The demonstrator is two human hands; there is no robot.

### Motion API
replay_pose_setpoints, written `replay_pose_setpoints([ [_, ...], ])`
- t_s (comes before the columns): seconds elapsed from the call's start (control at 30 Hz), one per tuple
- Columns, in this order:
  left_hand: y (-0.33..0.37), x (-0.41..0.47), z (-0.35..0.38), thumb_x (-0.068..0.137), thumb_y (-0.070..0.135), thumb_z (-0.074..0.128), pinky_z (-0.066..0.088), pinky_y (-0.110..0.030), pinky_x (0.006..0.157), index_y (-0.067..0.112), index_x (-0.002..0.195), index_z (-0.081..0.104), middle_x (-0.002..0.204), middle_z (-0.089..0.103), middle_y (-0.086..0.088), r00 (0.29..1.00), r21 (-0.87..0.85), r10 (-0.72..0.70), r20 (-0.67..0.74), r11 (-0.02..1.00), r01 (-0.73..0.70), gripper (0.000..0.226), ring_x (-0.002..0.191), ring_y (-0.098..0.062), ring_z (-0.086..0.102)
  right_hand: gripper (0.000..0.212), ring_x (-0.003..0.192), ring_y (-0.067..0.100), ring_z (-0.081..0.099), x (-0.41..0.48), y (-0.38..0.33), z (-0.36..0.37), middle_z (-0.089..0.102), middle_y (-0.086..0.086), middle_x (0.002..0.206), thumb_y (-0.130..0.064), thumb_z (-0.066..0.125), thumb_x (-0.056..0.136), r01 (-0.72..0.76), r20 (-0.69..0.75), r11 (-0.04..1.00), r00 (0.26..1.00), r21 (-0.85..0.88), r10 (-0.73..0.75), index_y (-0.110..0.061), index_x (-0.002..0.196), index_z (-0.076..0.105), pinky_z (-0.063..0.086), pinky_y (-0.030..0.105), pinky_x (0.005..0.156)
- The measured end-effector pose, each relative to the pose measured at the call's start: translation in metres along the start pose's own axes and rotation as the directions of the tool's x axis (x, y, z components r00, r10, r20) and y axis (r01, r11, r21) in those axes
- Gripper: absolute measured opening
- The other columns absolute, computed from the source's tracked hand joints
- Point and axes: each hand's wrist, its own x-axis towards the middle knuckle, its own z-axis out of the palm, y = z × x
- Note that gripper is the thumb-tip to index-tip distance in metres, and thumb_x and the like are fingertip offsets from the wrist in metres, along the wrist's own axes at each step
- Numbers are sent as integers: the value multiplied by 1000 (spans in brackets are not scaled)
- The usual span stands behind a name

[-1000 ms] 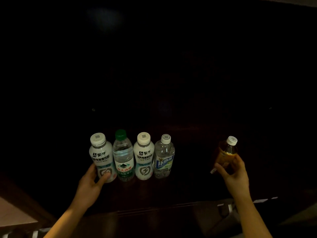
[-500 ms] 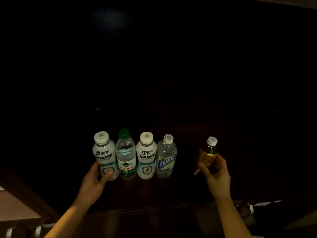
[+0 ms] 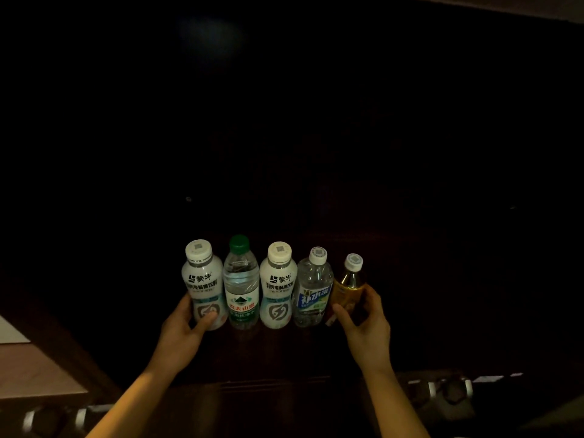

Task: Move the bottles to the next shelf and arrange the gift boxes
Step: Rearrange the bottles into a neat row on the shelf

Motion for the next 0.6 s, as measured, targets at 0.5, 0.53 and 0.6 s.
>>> replay_pose_setpoints([
  [0.5,22,-1,-20,75,38,78,36,-21,102,30,152,34,143,43,20,998,-51,16,62,999,-12,90,134,-3,39,98,135,13,45,-7,-25,-14,49,-13,148,-50,79,70,37,19,999,999,25,-38,-33,154,32,42,38,109],
  [0.53,26,-1,-23,74,41,77,35,-25,105,31,153,33,145,42,19,998,-74,35,60,997,-31,91,137,-4,37,101,137,16,45,-8,-30,-16,46,-7,153,-54,79,69,44,11,999,999,25,-45,-33,155,31,41,42,111],
  [0.6,37,-1,-29,75,46,74,35,-32,109,33,154,32,151,41,16,997,-113,60,52,992,-53,90,142,-8,34,104,140,19,43,-9,-42,-20,43,-5,157,-59,77,65,63,-16,997,998,34,-63,-35,155,30,40,44,112],
])
